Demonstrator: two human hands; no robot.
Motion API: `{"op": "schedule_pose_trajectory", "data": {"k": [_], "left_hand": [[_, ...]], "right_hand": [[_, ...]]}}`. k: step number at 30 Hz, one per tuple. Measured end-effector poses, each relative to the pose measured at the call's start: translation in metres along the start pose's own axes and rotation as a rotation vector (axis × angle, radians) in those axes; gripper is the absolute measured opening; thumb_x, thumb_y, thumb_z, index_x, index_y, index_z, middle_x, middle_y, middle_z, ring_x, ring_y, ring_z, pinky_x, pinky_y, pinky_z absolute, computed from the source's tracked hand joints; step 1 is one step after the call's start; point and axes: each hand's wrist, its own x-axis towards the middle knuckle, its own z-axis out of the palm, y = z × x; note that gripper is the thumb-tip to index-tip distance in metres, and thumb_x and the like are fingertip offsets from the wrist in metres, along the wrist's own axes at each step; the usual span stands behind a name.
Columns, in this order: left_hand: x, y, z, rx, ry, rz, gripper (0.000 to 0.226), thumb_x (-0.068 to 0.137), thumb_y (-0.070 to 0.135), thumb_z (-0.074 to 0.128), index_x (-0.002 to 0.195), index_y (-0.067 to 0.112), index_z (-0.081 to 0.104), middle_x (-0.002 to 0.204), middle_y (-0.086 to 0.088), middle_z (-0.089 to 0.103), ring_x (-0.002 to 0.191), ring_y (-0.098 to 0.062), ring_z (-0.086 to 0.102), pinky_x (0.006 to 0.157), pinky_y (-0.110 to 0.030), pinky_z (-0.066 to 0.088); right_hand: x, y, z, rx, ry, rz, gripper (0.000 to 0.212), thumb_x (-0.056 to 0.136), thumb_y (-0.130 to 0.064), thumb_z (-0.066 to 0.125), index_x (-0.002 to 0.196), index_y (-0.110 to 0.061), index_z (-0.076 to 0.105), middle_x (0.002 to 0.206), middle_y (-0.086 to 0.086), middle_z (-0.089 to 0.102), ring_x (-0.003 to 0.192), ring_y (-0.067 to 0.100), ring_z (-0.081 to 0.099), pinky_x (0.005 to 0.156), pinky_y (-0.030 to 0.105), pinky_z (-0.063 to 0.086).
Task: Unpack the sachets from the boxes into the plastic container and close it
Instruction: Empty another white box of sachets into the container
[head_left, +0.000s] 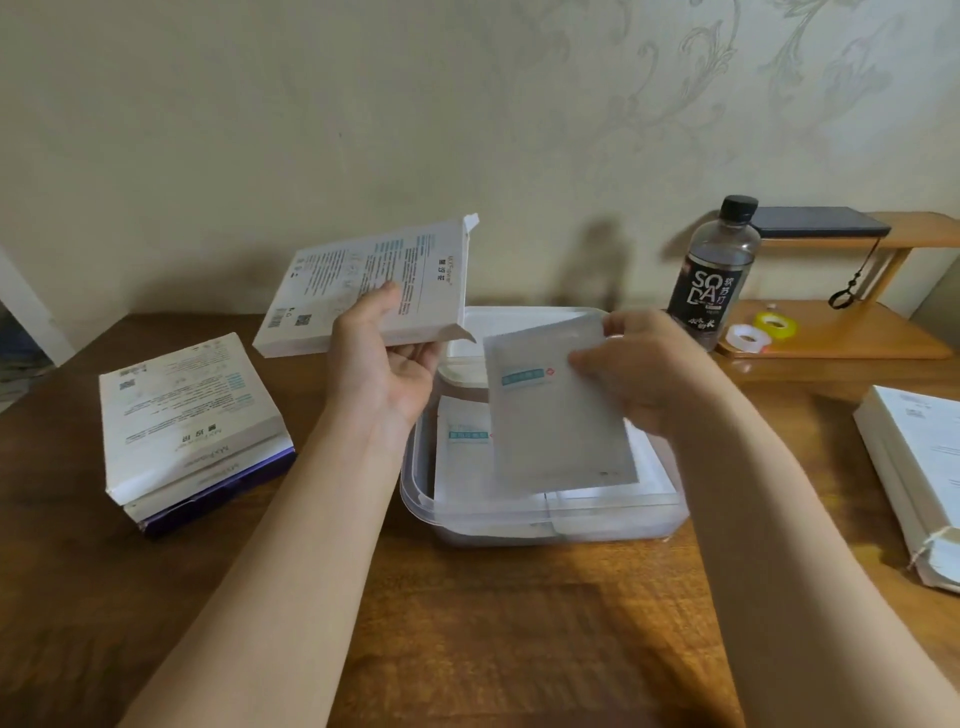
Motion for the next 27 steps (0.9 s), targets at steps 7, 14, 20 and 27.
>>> {"op": "schedule_pose_trajectory", "data": {"k": [7,14,20,27], "left_hand": [[-0.001,-0.003,0.003,0.008,-0.001,-0.011,0.016,0.092,0.009,0.065,0.104,0.019,0.063,0.082,-0.005,0.076,0.091,-0.022,0.072,0.088,-0.039,0.061],[0.001,-0.004,0.001,0.020,-0.024,-0.006,0.020,0.091,0.008,0.066,0.109,0.019,0.065,0.086,-0.005,0.078,0.094,-0.023,0.073,0.082,-0.041,0.063],[0.000,-0.005,0.001,0.026,-0.021,-0.009,0.017,0.092,0.008,0.066,0.104,0.021,0.064,0.087,-0.005,0.077,0.094,-0.023,0.072,0.079,-0.039,0.063],[0.002,-0.005,0.001,0.031,-0.026,-0.019,0.018,0.092,0.009,0.066,0.105,0.020,0.064,0.083,-0.004,0.078,0.091,-0.022,0.072,0.072,-0.035,0.063]], "right_hand": [[-0.007,0.011,0.039,-0.034,-0.105,0.126,0.014,0.087,0.012,0.052,0.090,0.005,0.064,0.105,0.029,0.069,0.098,0.044,0.068,0.088,0.063,0.054],[-0.014,0.009,0.040,-0.555,-0.157,0.079,0.028,0.079,-0.012,0.076,0.102,-0.005,0.062,0.097,0.015,0.070,0.086,0.033,0.069,0.078,0.052,0.061],[-0.018,0.010,0.041,-0.859,-0.172,0.035,0.027,0.079,-0.014,0.081,0.098,-0.006,0.064,0.082,0.012,0.072,0.067,0.022,0.070,0.077,0.042,0.062],[-0.023,0.009,0.041,-0.993,-0.205,-0.080,0.044,0.076,-0.021,0.084,0.112,-0.007,0.063,0.092,0.009,0.073,0.079,0.023,0.072,0.080,0.041,0.061]]}}
